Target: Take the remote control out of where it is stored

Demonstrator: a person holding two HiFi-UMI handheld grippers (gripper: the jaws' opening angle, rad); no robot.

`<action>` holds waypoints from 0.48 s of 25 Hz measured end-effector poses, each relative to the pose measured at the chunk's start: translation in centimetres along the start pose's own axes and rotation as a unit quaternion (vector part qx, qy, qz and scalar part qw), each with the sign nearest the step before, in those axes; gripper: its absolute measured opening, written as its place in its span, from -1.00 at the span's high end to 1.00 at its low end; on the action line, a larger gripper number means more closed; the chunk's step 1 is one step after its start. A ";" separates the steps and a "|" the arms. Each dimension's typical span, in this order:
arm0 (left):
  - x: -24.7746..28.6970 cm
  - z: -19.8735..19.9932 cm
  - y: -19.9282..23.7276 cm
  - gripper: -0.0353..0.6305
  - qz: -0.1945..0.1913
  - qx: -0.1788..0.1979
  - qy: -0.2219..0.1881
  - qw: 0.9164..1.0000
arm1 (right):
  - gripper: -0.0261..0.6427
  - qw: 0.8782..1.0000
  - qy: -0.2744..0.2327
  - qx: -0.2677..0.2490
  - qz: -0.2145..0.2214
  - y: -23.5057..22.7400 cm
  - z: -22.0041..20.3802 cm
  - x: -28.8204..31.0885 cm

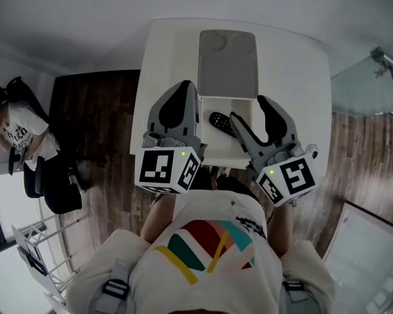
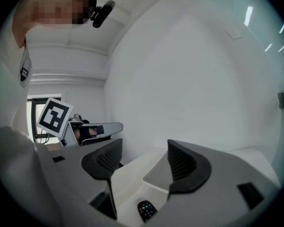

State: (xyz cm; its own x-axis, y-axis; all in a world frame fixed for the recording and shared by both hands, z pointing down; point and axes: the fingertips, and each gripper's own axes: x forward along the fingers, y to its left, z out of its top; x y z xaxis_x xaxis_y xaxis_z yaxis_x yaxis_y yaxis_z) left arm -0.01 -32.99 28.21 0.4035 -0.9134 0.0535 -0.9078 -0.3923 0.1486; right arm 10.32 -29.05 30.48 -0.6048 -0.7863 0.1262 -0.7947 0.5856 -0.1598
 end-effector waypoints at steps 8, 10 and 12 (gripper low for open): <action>1.1 -2.9 3.5 0.87 0.023 -0.026 0.041 0.999 | -0.01 0.975 0.194 -0.070 0.077 2.3 -9.1 3.8; 0.7 -4.0 3.4 0.87 0.029 -0.034 0.050 0.998 | -0.01 0.959 0.250 -0.102 0.085 1.9 -12.5 3.1; 0.3 -5.1 3.5 0.87 0.035 -0.041 0.058 0.997 | -0.01 0.941 0.298 -0.133 0.090 1.2 -15.1 2.4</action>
State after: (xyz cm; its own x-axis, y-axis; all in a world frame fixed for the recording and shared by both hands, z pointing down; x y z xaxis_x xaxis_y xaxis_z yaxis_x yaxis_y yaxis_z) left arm -2.44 -34.11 33.75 0.3540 -0.9176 0.1807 -0.9237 -0.3128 0.2210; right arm 7.11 -27.31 45.36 -0.5890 -0.4659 0.6603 -0.6137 0.7895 0.0096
